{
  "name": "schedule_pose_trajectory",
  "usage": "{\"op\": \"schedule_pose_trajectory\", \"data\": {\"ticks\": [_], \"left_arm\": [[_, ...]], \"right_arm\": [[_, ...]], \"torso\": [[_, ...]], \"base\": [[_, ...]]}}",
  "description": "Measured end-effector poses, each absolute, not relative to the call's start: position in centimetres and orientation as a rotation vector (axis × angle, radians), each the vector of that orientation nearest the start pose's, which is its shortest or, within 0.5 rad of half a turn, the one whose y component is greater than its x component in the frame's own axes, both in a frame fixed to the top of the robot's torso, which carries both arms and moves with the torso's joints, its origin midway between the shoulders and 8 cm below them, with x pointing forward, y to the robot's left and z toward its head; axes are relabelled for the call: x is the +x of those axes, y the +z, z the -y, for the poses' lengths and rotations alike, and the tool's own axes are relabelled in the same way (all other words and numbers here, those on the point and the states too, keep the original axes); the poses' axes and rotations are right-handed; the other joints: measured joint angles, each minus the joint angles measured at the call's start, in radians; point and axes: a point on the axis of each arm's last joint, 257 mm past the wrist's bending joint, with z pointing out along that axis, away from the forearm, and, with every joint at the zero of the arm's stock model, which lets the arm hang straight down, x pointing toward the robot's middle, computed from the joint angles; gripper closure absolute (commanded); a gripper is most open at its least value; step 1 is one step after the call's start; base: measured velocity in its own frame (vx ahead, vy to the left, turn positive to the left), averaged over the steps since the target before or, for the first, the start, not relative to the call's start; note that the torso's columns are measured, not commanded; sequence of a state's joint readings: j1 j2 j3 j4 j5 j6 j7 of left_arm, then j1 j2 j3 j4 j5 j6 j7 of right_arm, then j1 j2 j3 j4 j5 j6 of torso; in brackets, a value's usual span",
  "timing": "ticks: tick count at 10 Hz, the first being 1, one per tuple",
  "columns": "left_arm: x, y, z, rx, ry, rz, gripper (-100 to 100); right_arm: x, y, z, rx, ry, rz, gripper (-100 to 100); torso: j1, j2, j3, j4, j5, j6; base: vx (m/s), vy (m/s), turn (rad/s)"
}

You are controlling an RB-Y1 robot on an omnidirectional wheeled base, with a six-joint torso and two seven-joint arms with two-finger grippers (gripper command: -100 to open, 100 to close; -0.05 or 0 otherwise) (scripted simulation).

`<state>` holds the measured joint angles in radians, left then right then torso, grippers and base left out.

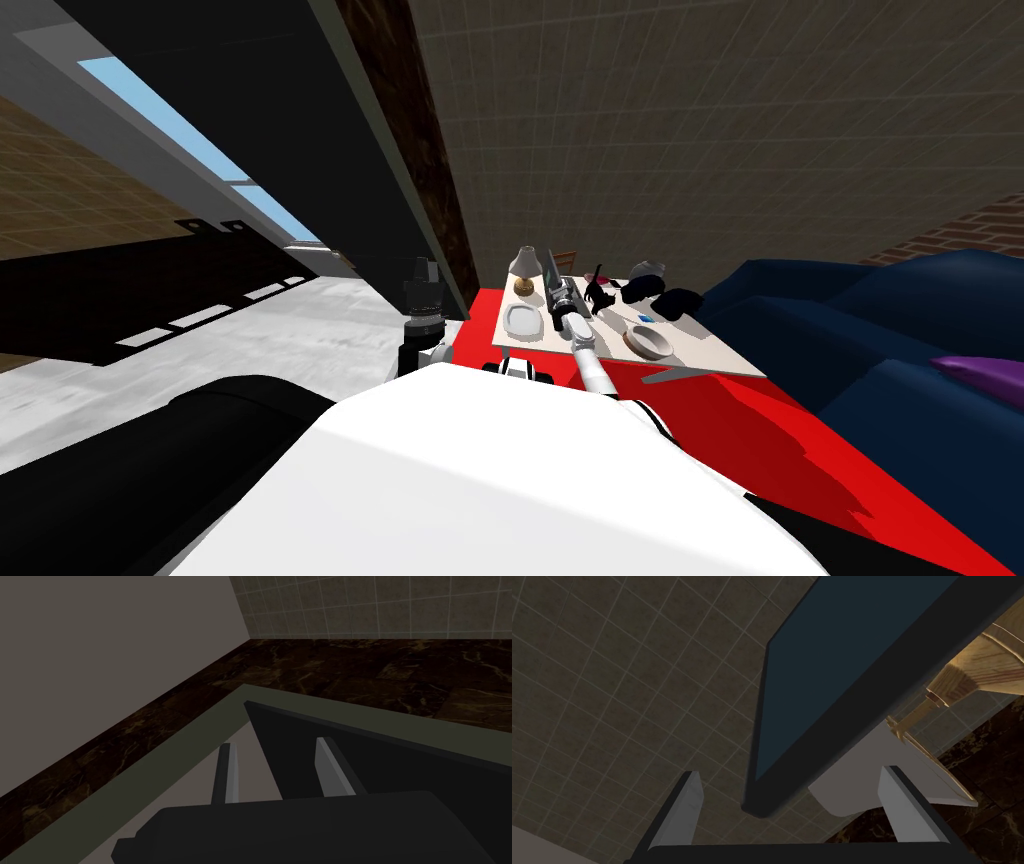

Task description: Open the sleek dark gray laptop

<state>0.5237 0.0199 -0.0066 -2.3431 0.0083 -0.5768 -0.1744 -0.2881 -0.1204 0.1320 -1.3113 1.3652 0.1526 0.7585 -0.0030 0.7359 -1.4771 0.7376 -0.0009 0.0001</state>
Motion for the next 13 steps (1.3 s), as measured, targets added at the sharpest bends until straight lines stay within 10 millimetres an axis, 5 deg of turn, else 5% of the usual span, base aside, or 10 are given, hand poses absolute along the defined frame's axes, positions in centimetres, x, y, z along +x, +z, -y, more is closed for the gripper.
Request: {"op": "schedule_pose_trajectory", "data": {"ticks": [1, 2, 13], "left_arm": [[31.6, 5.8, -27.2, -0.494, -1.168, -0.576, 0], [31.6, 5.8, -27.2, -0.494, -1.168, -0.576, 0], [31.6, 5.8, -27.2, -0.494, -1.168, -0.576, 0]], "right_arm": [[62.0, -20.8, 18.9, -0.597, -0.533, -1.493, -100], [62.1, -20.8, 19.0, -0.597, -0.534, -1.493, 100], [61.0, -20.9, 18.2, -0.36, -0.229, -1.537, 100]], "torso": [[0.001, -0.001, -0.001, -0.001, 0.0, 0.0], [0.002, 0.002, 0.001, 0.0, 0.001, 0.0], [-0.002, -0.001, -0.001, -0.004, -0.001, 0.002]], "base": [[0.037, 0.005, 0.005], [-0.005, -0.008, -0.012], [0.011, -0.057, -0.014]]}}
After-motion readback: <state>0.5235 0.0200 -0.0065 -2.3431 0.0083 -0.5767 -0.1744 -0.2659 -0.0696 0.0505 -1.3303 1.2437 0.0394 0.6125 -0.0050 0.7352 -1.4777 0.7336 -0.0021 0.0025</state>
